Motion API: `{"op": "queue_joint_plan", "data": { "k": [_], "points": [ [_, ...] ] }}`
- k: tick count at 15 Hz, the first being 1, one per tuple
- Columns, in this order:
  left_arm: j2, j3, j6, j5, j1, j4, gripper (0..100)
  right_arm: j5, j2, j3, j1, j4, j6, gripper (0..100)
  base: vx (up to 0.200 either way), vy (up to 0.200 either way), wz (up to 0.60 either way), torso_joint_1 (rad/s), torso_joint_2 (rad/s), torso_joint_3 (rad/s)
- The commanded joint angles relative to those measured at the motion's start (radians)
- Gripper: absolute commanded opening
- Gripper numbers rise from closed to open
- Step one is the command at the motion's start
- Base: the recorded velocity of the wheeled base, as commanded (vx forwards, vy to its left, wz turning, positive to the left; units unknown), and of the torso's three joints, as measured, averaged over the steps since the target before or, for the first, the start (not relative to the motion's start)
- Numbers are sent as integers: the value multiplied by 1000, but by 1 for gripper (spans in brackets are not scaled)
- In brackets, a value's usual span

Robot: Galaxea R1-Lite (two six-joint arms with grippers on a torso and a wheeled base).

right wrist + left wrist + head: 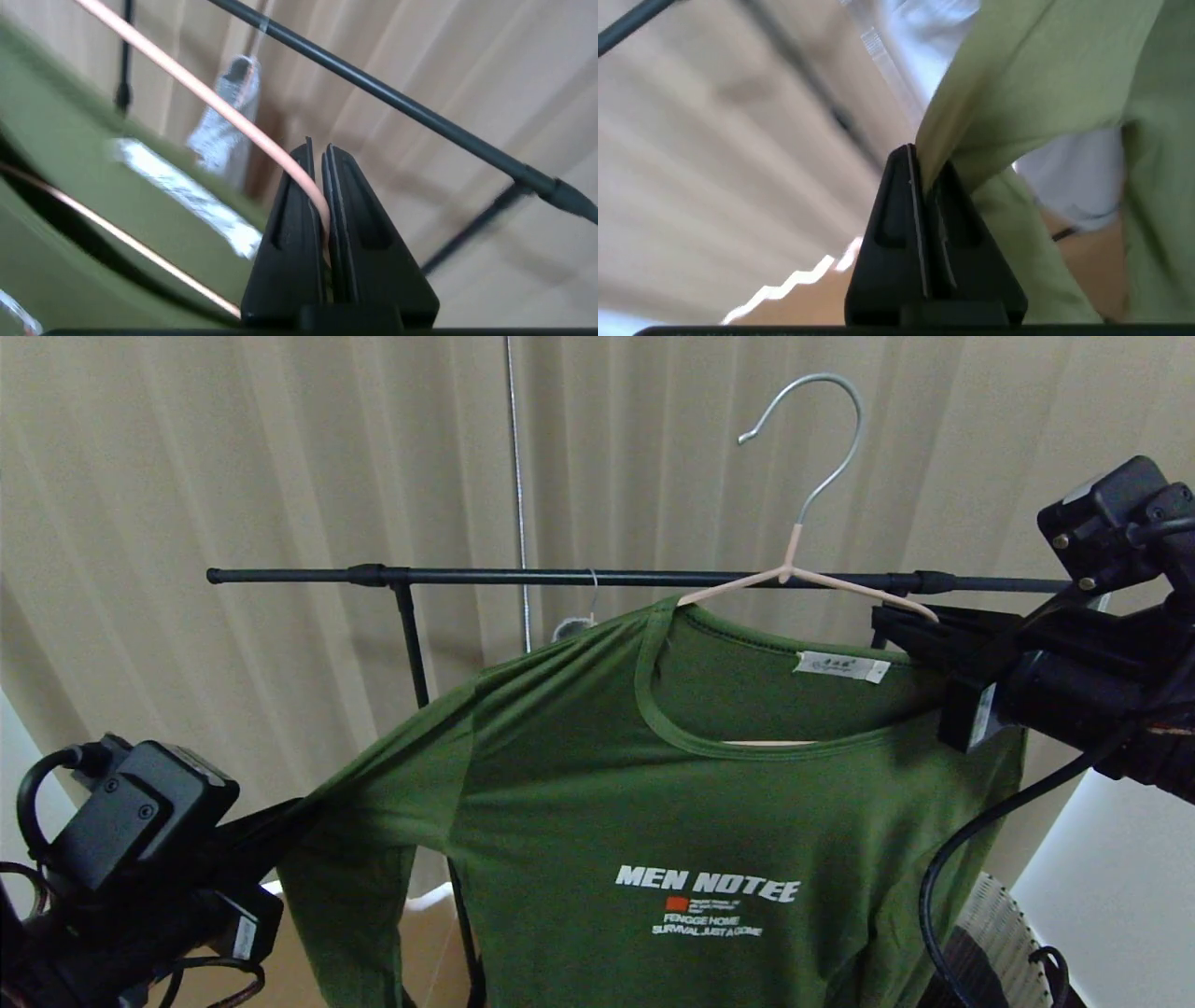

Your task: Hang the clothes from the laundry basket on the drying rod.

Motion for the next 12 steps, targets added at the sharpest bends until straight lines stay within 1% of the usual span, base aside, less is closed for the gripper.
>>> {"op": "queue_joint_plan", "data": {
  "k": [1, 2, 3, 4, 7, 8, 10, 12],
  "points": [
    [-14, 7, -22, -22, 22, -1, 0, 0, 9, 1, -5, -2, -1, 0, 0, 0, 0, 0, 0, 0],
    [-13, 7, -28, -25, 20, -1, 0, 0, 9, -1, -5, -2, -1, 0, 0, 0, 0, 0, 0, 0],
    [-13, 7, -26, -25, 19, -1, 100, 0, 9, -1, -5, -2, -1, 0, 0, 0, 0, 0, 0, 0],
    [-16, -2, -28, -25, 12, -1, 100, -2, 3, -2, -6, 1, -1, 0, 0, 0, 0, 0, 0, 0],
    [-65, -10, -29, -31, 9, -1, 100, -3, -21, 5, -49, 14, -4, 0, 0, 0, 0, 0, 0, 0],
    [-83, -9, -37, -59, 9, -1, 100, -6, -23, 13, -62, 14, -4, 0, 0, 0, 0, 0, 0, 0],
    [-119, -13, -85, -122, 12, 1, 100, -14, -23, 19, -92, 14, -6, 0, 0, 0, 0, 0, 0, 0],
    [-123, -21, -124, -122, 17, 1, 100, -43, -29, 24, -120, 39, -6, 0, 0, 0, 0, 0, 0, 0]
  ]
}}
